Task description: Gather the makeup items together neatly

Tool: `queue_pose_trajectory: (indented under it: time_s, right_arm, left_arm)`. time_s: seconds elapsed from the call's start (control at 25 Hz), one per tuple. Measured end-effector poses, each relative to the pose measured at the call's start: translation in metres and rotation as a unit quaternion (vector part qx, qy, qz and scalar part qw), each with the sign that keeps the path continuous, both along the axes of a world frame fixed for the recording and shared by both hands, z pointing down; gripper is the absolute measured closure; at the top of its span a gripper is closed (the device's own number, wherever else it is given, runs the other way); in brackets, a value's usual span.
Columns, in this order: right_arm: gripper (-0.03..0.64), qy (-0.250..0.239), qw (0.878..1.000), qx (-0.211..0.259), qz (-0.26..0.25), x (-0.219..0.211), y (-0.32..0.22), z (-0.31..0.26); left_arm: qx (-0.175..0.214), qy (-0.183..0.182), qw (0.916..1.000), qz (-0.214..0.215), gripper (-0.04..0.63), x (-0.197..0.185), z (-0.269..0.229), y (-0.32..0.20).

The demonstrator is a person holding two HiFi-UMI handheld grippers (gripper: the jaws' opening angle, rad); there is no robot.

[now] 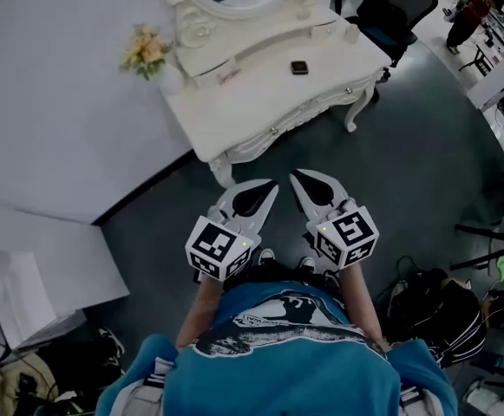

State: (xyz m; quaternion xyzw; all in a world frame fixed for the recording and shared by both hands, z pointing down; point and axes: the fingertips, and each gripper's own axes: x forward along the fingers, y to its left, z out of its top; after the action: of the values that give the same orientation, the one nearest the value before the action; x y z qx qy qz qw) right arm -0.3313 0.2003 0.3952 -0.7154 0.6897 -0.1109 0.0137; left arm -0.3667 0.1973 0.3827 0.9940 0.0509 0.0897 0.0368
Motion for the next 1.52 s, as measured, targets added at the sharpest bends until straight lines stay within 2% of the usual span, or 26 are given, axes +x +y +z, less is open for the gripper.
queue_pose_trajectory:
  time_s: [0.52,0.88,1.2,1.52]
  right_arm:
    - [0.614,-0.011,1.000,-0.006,0.019,-0.002,-0.017,0.010]
    - [0.614,-0.025,0.999,-0.017,0.021,0.021,-0.025,0.021]
    - [0.614,-0.040,0.999,-0.012,-0.006,0.081,-0.037,0.031]
    - [0.614,-0.035,0.999,-0.007,-0.034,0.187,-0.037,0.022]
  left_arm:
    - [-0.006,-0.001,1.0000,0.007,0.581,-0.011,0.008,-0.028]
    - [-0.020,-0.011,0.9997,0.006,0.581,0.008,0.020,-0.037]
    - [-0.020,-0.018,0.9992,-0.029,0.581,0.064,0.024,-0.050]
    - [-0.018,-0.010,0.9985,-0.051,0.581,0.171,0.014,-0.047]
